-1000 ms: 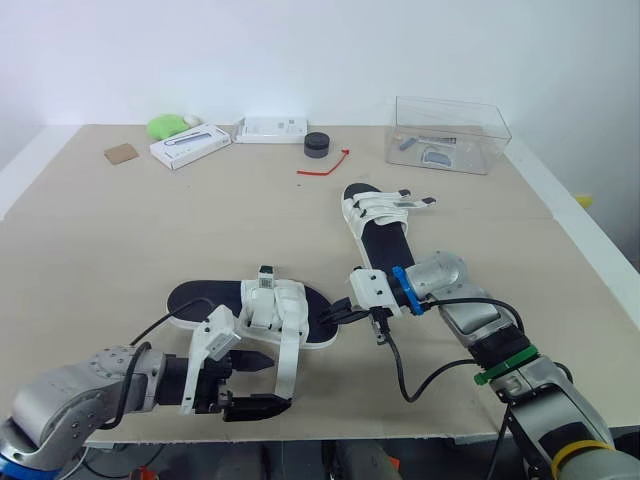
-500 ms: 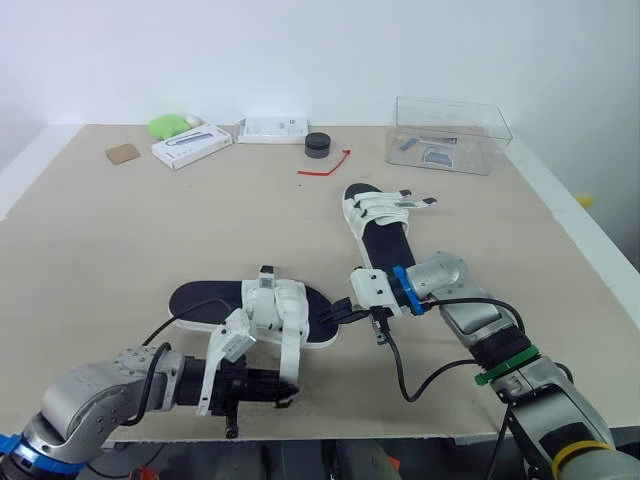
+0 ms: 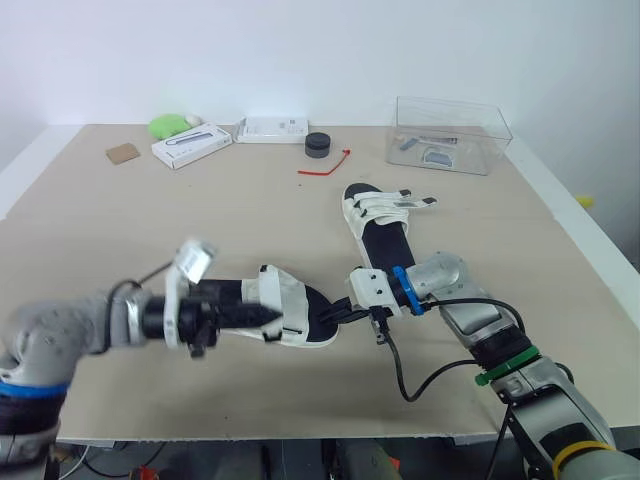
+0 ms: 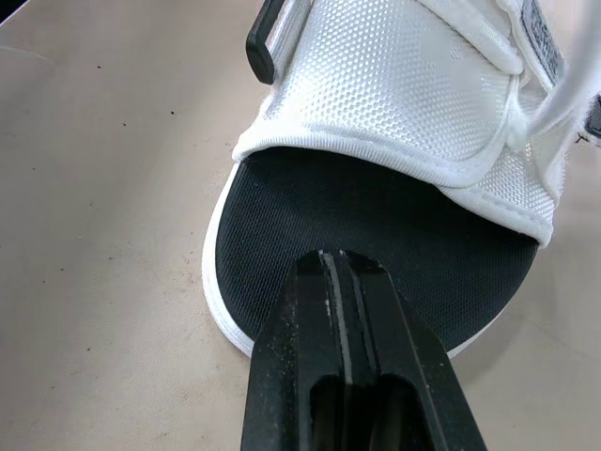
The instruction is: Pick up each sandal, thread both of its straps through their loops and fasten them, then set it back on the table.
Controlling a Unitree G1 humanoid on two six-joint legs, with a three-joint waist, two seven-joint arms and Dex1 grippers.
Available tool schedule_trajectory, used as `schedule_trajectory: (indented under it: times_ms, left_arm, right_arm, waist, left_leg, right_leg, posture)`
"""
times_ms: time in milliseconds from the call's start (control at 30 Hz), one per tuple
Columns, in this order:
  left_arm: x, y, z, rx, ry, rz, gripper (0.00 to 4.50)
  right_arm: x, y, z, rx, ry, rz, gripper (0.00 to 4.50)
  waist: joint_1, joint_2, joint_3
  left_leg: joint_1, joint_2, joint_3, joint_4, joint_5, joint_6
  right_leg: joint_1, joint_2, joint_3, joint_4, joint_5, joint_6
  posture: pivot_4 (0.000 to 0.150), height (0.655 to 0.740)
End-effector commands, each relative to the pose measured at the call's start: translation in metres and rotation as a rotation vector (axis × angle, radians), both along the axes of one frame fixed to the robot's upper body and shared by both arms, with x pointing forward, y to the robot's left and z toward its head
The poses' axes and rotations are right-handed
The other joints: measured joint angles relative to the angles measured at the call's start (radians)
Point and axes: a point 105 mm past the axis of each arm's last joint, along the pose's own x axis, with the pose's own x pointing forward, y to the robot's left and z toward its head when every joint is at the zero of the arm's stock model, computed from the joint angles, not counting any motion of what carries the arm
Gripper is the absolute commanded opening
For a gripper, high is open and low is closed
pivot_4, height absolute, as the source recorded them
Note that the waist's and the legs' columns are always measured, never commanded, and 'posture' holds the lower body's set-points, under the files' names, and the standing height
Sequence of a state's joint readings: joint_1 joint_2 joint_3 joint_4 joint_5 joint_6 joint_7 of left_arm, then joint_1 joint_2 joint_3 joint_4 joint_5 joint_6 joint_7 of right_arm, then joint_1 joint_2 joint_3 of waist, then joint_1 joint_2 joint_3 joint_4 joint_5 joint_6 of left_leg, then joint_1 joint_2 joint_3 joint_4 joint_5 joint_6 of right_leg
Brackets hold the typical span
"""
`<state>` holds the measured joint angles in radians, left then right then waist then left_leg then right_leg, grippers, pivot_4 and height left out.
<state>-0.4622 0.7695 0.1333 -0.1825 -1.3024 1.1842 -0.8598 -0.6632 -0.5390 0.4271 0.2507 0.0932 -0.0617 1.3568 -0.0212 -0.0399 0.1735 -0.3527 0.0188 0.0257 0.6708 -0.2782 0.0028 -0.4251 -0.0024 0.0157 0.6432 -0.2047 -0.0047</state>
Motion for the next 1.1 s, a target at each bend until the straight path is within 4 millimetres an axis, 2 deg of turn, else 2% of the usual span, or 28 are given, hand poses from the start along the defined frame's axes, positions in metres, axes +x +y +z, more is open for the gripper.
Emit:
schedule_trajectory:
  times_ms: [33, 133, 267, 500, 600, 667, 967, 1100]
  left_arm:
    - [0.021, 0.000, 0.004, 0.019, -0.026, 0.037, 0.03]
    - [0.026, -0.007, -0.011, 0.086, -0.019, -0.009, 0.03]
    - [0.023, -0.020, -0.031, 0.153, 0.011, -0.106, 0.03]
    - [0.016, -0.027, -0.040, 0.187, 0.063, -0.213, 0.03]
    - [0.020, -0.027, -0.046, 0.228, 0.052, -0.213, 0.03]
    - [0.023, -0.027, -0.045, 0.227, 0.048, -0.210, 0.03]
    - [0.039, -0.034, -0.018, 0.108, 0.007, -0.167, 0.03]
    - [0.035, -0.034, -0.029, 0.161, 0.008, -0.183, 0.03]
  right_arm:
    - [0.003, -0.018, -0.028, -0.123, 0.062, -0.074, 0.00]
    - [0.002, -0.017, -0.029, -0.122, 0.062, -0.075, 0.00]
    - [0.001, -0.018, -0.029, -0.118, 0.060, -0.084, 0.00]
    - [-0.001, -0.022, -0.030, -0.116, 0.058, -0.105, 0.00]
    - [-0.002, -0.023, -0.031, -0.116, 0.057, -0.111, 0.00]
    - [-0.002, -0.024, -0.031, -0.116, 0.057, -0.112, 0.00]
    - [-0.001, -0.023, -0.030, -0.117, 0.051, -0.114, 0.00]
    - [-0.002, -0.024, -0.030, -0.120, 0.051, -0.110, 0.00]
  waist:
    - [0.000, -0.001, 0.000]
    - [-0.004, -0.001, 0.000]
    - [-0.003, -0.001, 0.000]
    - [-0.002, -0.001, 0.000]
    - [-0.002, -0.001, 0.000]
    - [-0.002, -0.001, 0.000]
    - [-0.001, -0.001, 0.000]
    - [-0.001, -0.001, 0.000]
  left_leg:
    - [0.000, -0.001, 0.000, 0.000, 0.000, 0.000]
    - [0.000, -0.002, 0.001, 0.000, 0.000, 0.000]
    - [-0.001, -0.002, 0.001, 0.000, 0.000, 0.000]
    - [-0.001, -0.002, 0.000, 0.000, 0.000, 0.000]
    - [-0.001, -0.003, 0.000, 0.000, 0.000, 0.000]
    - [-0.002, -0.003, 0.000, 0.000, 0.000, 0.000]
    - [-0.002, -0.004, 0.000, 0.000, 0.000, 0.000]
    - [-0.002, -0.004, -0.001, 0.000, 0.000, 0.000]
  right_leg:
    - [0.000, 0.000, 0.000, 0.000, 0.001, 0.001]
    - [0.000, -0.001, 0.002, 0.000, 0.003, 0.005]
    - [0.000, -0.002, 0.002, 0.000, 0.001, 0.002]
    - [-0.001, -0.002, 0.002, 0.000, 0.001, 0.002]
    - [-0.001, -0.002, 0.002, 0.000, 0.001, 0.003]
    - [0.000, -0.003, 0.002, 0.000, 0.001, 0.003]
    - [0.000, -0.004, 0.002, 0.000, 0.003, 0.007]
    - [0.000, -0.004, 0.002, 0.000, 0.003, 0.007]
  posture:
    - [0.150, 0.7400]
    - [0.150, 0.7400]
    - [0.150, 0.7400]
    - [0.150, 0.7400]
    - [0.150, 0.7400]
    - [0.150, 0.7400]
    - [0.150, 0.7400]
    - [0.150, 0.7400]
